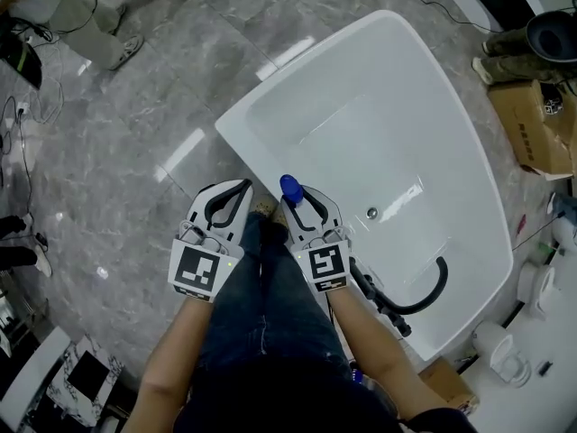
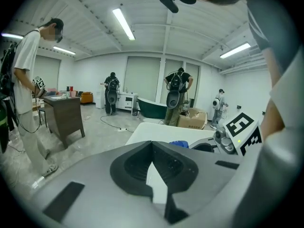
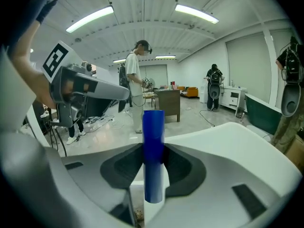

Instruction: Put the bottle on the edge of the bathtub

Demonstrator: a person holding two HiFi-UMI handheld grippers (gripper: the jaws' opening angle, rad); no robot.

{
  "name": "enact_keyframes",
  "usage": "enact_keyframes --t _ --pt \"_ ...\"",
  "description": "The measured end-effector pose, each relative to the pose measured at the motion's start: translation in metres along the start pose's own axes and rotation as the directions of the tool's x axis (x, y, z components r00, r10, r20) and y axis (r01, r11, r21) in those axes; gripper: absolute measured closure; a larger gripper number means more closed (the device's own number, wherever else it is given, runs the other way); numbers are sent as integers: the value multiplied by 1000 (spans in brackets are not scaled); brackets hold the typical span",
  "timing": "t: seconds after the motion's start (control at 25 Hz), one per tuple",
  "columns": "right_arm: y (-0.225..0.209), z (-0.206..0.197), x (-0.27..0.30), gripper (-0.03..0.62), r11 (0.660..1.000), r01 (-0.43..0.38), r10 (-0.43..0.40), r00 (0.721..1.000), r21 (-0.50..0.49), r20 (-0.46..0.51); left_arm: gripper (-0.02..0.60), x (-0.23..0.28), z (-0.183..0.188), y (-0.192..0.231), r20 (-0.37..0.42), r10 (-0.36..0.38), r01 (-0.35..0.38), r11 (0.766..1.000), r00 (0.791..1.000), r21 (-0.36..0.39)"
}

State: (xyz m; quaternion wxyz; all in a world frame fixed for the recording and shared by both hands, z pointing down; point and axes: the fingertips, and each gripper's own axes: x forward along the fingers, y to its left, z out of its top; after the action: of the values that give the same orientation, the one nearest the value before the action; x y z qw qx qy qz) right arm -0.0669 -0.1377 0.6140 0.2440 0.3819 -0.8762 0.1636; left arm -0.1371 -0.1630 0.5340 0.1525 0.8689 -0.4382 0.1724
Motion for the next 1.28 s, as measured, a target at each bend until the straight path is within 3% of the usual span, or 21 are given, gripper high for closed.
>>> enact_keyframes --t 0.24,0.44,0.8,1.16,1.28 --pt "5 -30 19 442 999 -31 30 996 -10 -82 558 13 -24 -7 -69 -40 40 999 997 3" --pt "4 -41 32 442 999 -40 37 995 -25 -91 558 16 -36 -10 -91 -48 48 999 995 -10" --pt "-4 -35 65 442 999 -28 26 999 -47 -41 558 13 -49 0 -111 -38 36 999 993 -15" --pt "19 -18 72 442 988 -100 103 994 -114 26 558 35 -84 39 -188 -15 23 999 982 40" --pt "25 -6 68 442 980 -123 134 989 -156 60 558 57 -94 50 -228 -50 66 996 972 64"
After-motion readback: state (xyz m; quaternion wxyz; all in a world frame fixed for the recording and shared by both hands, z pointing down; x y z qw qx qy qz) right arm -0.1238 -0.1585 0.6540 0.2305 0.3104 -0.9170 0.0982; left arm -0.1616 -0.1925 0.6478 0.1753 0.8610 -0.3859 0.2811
